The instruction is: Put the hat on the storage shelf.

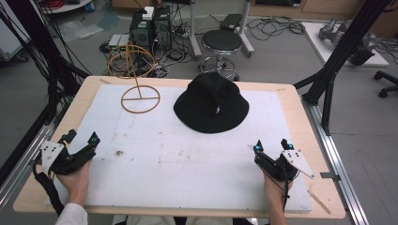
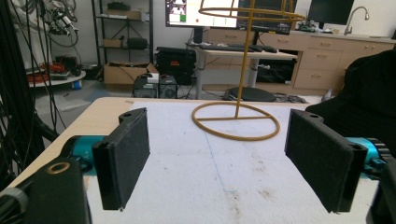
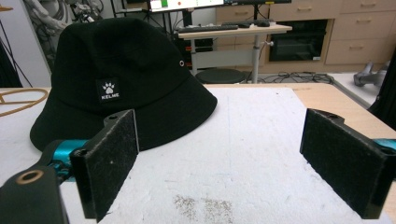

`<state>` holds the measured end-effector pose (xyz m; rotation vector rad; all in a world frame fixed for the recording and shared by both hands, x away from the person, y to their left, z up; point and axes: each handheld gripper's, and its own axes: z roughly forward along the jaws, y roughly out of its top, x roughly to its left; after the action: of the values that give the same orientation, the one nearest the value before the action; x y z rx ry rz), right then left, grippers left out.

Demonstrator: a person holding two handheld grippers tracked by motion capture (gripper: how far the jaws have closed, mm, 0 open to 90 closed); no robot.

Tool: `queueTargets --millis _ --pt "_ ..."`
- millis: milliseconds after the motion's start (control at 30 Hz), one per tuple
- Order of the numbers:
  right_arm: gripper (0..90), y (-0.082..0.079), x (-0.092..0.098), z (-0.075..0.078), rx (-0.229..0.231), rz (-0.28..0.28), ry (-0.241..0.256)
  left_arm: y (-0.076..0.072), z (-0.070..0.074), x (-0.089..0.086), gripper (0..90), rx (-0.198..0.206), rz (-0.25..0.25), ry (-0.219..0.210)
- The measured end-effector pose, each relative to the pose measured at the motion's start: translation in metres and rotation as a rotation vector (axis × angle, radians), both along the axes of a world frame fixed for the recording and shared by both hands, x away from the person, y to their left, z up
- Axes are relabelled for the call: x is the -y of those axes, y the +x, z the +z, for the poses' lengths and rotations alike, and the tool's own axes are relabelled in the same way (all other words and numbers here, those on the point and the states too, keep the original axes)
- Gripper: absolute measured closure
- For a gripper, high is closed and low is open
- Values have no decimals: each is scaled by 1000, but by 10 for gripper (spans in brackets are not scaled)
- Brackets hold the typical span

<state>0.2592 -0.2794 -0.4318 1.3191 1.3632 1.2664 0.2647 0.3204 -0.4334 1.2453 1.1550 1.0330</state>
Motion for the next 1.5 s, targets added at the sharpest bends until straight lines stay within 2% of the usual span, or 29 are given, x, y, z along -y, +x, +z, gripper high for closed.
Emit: queueTargets --millis 233,267,500,633,767,933,1067,1367,1500 --pt "108 -3 3 -1 -1 -5 14 1 -1 -1 224 -5 -2 -14" --pt "108 -3 4 -1 -6 -10 28 1 -1 -1 224 -3 -4 -16" --pt "108 -4 5 -1 -7 -13 27 1 -1 -1 224 -5 -7 -17" --pt "108 -4 4 -1 -2 -15 17 1 -1 -1 224 -5 -6 -22" --pt "108 -4 3 1 -28 -37 -39 1 -1 -2 224 -6 -6 -24" --pt "108 -6 5 7 -38 -45 -58 2 -1 -2 224 -10 -13 -32" --pt "108 -5 6 14 -87 -27 -75 4 -2 -4 223 -20 -18 -60" --pt "108 -13 11 30 -71 -10 -57 6 -4 -3 223 -26 -19 -59" --pt "108 -12 15 35 -88 21 -53 8 -4 -2 223 -28 -24 -59"
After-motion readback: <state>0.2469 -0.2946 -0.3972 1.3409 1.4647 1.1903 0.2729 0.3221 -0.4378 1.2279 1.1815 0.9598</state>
